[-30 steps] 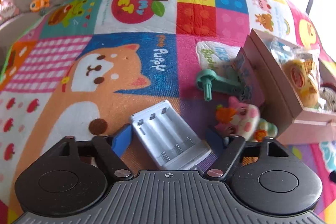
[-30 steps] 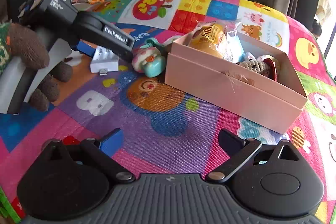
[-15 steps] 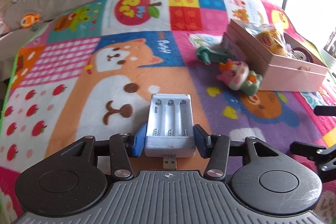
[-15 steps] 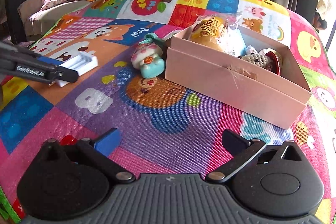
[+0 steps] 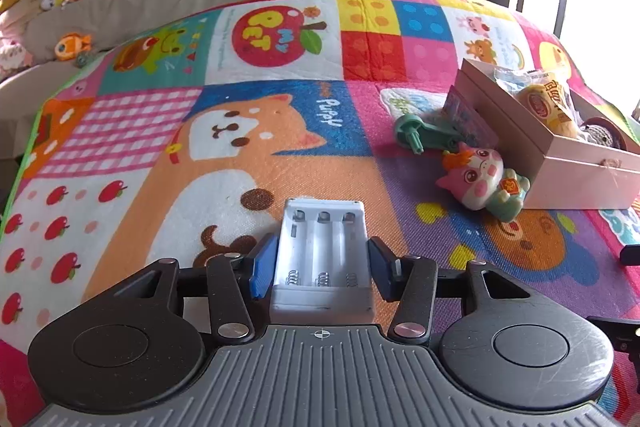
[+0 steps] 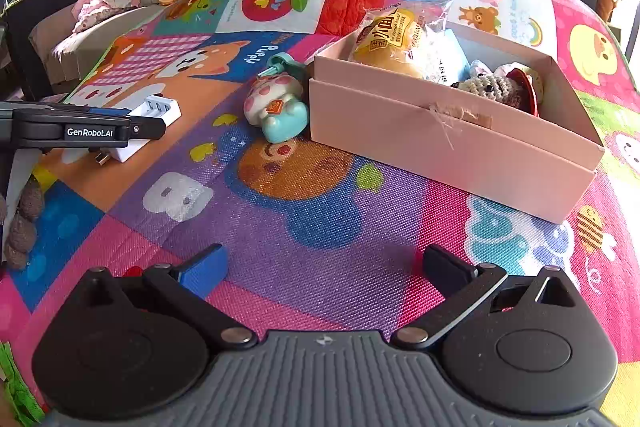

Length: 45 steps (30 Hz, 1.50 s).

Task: Organize objects
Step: 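Hold the charger in the left gripper while the right reaches toward the Volcano card packet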

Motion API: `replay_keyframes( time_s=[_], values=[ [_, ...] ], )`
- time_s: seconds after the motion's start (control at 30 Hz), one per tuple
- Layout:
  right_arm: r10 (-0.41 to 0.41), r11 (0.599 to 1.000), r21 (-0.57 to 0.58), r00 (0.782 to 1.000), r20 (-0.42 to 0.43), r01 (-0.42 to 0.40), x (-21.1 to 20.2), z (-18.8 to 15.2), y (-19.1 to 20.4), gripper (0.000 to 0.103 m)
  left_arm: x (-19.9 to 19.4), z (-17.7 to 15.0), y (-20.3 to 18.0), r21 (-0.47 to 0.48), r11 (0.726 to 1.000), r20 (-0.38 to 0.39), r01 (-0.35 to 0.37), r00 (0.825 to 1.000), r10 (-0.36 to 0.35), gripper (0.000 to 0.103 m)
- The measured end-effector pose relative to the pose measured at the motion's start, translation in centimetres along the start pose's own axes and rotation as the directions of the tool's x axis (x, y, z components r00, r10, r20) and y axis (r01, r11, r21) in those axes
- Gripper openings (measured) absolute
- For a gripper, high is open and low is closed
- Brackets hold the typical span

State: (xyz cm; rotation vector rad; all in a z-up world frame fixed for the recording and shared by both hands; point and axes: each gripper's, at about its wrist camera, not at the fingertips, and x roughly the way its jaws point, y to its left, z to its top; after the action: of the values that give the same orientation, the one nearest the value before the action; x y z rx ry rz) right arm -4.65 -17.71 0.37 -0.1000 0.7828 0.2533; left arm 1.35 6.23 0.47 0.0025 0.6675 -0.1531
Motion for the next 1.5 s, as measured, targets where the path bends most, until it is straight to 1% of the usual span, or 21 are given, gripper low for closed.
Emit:
replay_keyframes(
  time_s=[0.07,0.17,0.23,0.33,0.47,0.5,0.57,0.6,0.63,0.67,0.7,0.77,0.87,0.93,1.0,1.1,1.23,1.33,1.37,1.43,1.5],
  values=[
    [-0.003,1.000,-0.009,1.000,-0.006,0.003,0.1,0.2,0.0,0.103,-0.1,0.0,0.1,-0.002,1.000,0.001,0.004,1.000,-0.004,0.054],
    [0.013,1.000,-0.019,0.998,-0.055,-0.014,0.4,1.7,0.4,0.103,-0.3,-0.2,0.1,0.004,1.000,0.004,0.004,1.000,-0.004,0.054],
    [0.006,0.998,-0.056,1.000,-0.008,-0.006,-0.3,3.9,1.3,0.103,-0.5,-0.4,0.0,0.003,1.000,0.008,0.007,1.000,-0.007,0.054],
    [-0.004,0.995,-0.097,0.998,0.068,0.011,-1.4,8.9,2.7,0.103,-0.6,-0.5,0.2,-0.013,1.000,0.015,0.018,1.000,-0.018,0.053],
    [-0.018,0.998,-0.052,0.999,0.040,0.020,1.1,17.4,3.2,0.101,-0.8,-0.6,1.1,-0.065,0.996,0.032,0.054,0.998,-0.053,0.053],
    [-0.042,0.998,-0.049,0.999,0.021,0.043,2.5,19.2,3.3,0.096,-0.8,-0.7,1.4,-0.081,0.994,0.036,0.066,0.997,-0.064,0.053],
    [-0.128,0.989,-0.074,0.991,-0.026,0.126,6.5,22.3,3.7,0.072,-0.8,-0.7,1.8,-0.109,0.990,0.043,0.086,0.996,-0.082,0.053],
    [-0.193,0.978,-0.094,0.980,-0.045,0.188,8.7,23.4,3.8,0.066,-0.8,-0.7,1.9,-0.115,0.989,0.045,0.091,0.995,-0.086,0.053],
    [-0.260,0.960,-0.120,0.964,-0.059,0.252,10.9,24.2,3.9,0.053,-0.8,-0.8,2.0,-0.119,0.989,0.046,0.093,0.995,-0.088,0.053],
    [-0.320,0.940,-0.147,0.944,-0.074,0.307,13.0,24.8,3.9,0.047,-0.8,-0.8,1.9,-0.119,0.989,0.046,0.092,0.995,-0.087,0.053],
    [-0.373,0.919,-0.171,0.924,-0.087,0.355,15.0,25.2,3.8,0.044,-0.8,-0.8,1.9,-0.118,0.989,0.046,0.092,0.995,-0.087,0.053],
    [-0.439,0.890,-0.192,0.891,-0.120,0.413,18.0,25.6,3.3,0.031,-0.8,-0.8,2.0,-0.122,0.988,0.047,0.095,0.995,-0.089,0.053],
    [-0.456,0.885,-0.189,0.876,-0.160,0.426,20.3,25.8,2.8,0.027,-0.8,-0.8,2.3,-0.137,0.985,0.050,0.105,0.994,-0.099,0.054],
    [-0.441,0.893,-0.188,0.875,-0.198,0.408,20.8,25.4,2.9,0.027,-0.8,-0.8,2.3,-0.139,0.985,0.050,0.106,0.994,-0.100,0.054],
    [-0.401,0.914,-0.176,0.883,-0.243,0.367,20.8,24.7,3.0,0.023,-0.8,-0.8,2.3,-0.140,0.984,0.050,0.106,0.994,-0.100,0.054],
    [-0.331,0.942,-0.155,0.907,-0.262,0.299,19.3,23.5,3.7,0.021,-0.8,-0.8,2.5,-0.152,0.982,0.053,0.114,0.993,-0.107,0.054],
    [-0.152,0.986,-0.115,0.943,-0.295,0.123,15.6,21.2,4.9,0.019,-0.8,-0.8,2.4,-0.153,0.982,0.053,0.113,0.993,-0.106,0.054],
    [0.000,0.996,-0.082,0.941,-0.339,-0.030,12.6,19.1,5.8,0.018,-0.7,-0.8,2.4,-0.154,0.982,0.052,0.113,0.993,-0.106,0.054],
    [0.024,0.994,-0.095,0.947,-0.321,-0.058,11.3,18.4,6.2,0.018,-0.7,-0.8,2.4,-0.155,0.981,0.052,0.113,0.993,-0.106,0.054],
    [0.029,0.986,-0.152,0.974,-0.224,-0.064,7.8,17.3,6.8,0.018,-0.7,-0.8,2.4,-0.157,0.981,0.052,0.114,0.993,-0.107,0.054],
    [0.029,0.978,-0.200,0.992,-0.121,-0.053,4.3,15.8,7.1,0.018,-0.7,-0.8,2.4,-0.153,0.982,0.051,0.111,0.993,-0.105,0.054]
  ],
)
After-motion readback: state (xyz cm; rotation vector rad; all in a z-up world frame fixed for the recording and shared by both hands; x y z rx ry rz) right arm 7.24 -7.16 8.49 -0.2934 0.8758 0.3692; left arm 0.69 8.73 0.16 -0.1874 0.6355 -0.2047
